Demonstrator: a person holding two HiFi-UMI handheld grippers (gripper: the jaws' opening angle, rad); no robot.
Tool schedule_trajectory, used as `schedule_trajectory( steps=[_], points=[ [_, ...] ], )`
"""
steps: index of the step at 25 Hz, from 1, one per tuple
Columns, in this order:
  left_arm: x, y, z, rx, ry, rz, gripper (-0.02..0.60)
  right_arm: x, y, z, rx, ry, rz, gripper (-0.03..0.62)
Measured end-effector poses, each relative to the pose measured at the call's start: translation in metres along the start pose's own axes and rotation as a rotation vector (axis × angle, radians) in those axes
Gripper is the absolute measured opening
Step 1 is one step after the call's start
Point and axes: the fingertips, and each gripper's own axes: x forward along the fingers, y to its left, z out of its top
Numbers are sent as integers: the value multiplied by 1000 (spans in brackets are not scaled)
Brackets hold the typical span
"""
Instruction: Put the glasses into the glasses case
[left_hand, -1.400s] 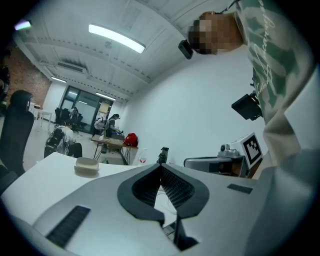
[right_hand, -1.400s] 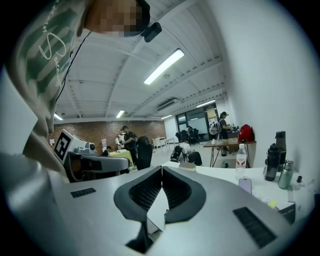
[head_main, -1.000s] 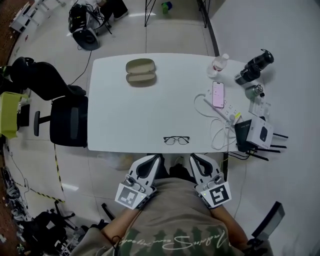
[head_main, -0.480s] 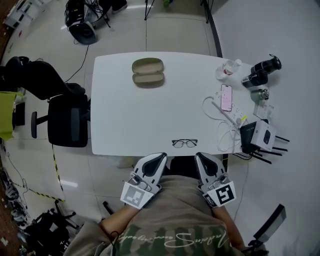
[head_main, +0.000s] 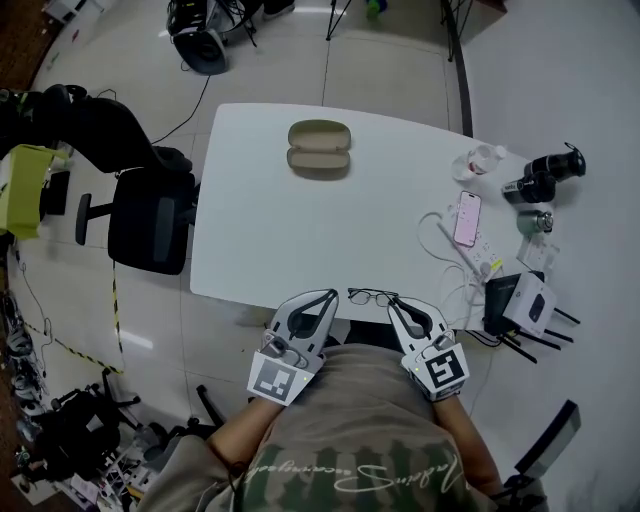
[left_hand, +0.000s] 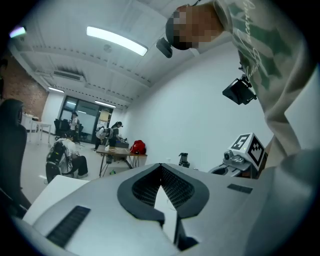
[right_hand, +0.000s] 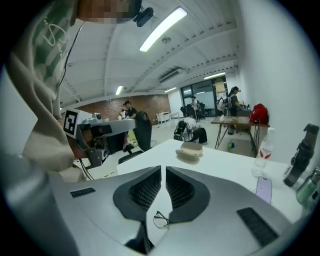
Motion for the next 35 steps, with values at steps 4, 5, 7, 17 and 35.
schedule_trajectory(
  steps=[4, 5, 7, 17, 35],
  points=[
    [3, 7, 9, 91, -25, 93, 5, 16, 2, -17, -3, 87, 57, 14],
    [3, 8, 8, 86, -25, 103, 5, 20, 3, -22, -20, 113, 73, 14],
    [2, 8, 1, 43, -8, 111, 5, 27, 6, -33, -48, 170, 120, 15],
    [-10, 0, -15, 15, -9, 213, 5, 49, 13, -93, -233, 421, 284, 66],
    [-41, 8, -19, -52, 34, 352, 5, 83, -6, -175, -650, 689, 328, 67]
  ],
)
